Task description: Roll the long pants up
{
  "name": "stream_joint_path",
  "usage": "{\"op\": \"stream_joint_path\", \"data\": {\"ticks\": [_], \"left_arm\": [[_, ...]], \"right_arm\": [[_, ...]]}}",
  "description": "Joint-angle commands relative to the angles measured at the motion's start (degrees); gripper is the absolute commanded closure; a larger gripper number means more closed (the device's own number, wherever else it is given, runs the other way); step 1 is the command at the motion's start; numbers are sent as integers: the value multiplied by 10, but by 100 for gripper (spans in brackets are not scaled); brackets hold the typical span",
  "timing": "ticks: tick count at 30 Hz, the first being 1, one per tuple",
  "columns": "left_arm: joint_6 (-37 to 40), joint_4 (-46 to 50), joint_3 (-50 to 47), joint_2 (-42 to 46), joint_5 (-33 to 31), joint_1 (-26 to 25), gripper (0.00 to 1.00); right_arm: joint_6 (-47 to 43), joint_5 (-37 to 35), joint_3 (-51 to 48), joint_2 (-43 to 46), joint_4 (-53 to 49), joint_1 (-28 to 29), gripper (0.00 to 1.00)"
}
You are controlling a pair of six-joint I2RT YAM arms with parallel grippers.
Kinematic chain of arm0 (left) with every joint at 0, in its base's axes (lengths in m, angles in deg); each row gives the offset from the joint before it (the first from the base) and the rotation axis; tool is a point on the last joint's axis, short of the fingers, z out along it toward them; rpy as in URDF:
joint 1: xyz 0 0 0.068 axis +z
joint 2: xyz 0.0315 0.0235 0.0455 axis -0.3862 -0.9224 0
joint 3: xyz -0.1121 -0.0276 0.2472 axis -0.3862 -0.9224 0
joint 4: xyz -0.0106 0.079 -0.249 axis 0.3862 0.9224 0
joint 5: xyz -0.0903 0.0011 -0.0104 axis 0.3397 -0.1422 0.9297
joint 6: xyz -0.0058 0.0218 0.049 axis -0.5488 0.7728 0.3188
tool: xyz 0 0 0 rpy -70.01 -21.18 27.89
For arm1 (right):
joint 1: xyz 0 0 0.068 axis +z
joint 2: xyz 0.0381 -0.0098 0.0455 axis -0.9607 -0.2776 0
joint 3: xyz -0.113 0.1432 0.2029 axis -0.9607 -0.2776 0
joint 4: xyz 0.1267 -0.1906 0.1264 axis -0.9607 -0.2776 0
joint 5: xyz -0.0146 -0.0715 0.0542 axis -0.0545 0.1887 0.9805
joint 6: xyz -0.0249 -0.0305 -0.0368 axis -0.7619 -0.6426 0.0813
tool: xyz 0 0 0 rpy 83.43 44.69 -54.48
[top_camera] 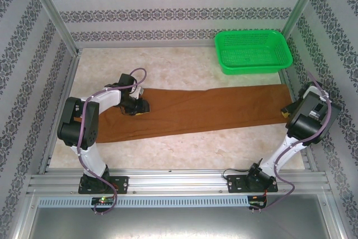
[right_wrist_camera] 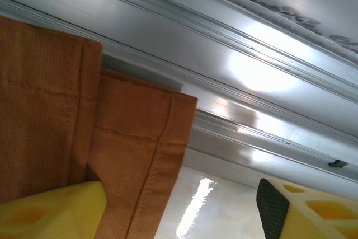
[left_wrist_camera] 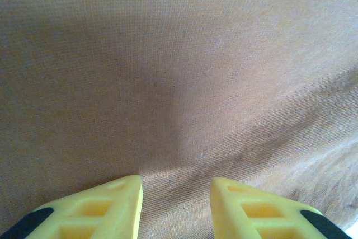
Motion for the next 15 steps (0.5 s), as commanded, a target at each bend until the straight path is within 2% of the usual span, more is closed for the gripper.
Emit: {"op": "stream_joint_path", "data": {"ticks": [1, 5, 11, 13, 15], "left_arm": [[4, -5, -3, 9, 0, -2, 63], [5, 0, -5, 20, -1, -3, 65], [5, -6, -5, 21, -9, -3, 65], [-11, 19, -12, 21, -68, 1, 64], [-43, 62, -14, 1, -106, 34, 65]], "right_arm": [[28, 35, 5, -37, 37, -12, 24], [40, 27, -21, 12, 76, -11, 24], [34, 38, -16, 24, 75, -6, 24], [32, 44, -20, 27, 77, 3, 24], [32, 37, -23, 32, 77, 16, 24]]}}
